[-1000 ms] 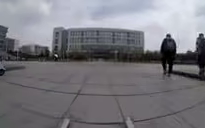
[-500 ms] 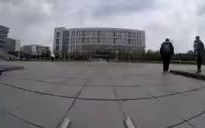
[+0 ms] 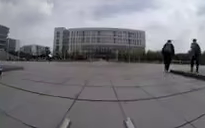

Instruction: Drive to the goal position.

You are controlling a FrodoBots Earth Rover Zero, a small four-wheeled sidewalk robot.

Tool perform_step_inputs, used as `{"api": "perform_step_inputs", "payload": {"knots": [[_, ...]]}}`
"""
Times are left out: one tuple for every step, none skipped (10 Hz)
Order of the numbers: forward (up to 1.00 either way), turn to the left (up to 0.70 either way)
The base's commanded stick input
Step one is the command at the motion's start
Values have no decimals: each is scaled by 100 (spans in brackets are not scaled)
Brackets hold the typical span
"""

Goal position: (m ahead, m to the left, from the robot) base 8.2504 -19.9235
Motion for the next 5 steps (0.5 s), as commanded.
{"api": "perform_step_inputs", "payload": {"knots": [[100,-25],[100,-12],[100,-1],[100,-14],[100,-38]]}}
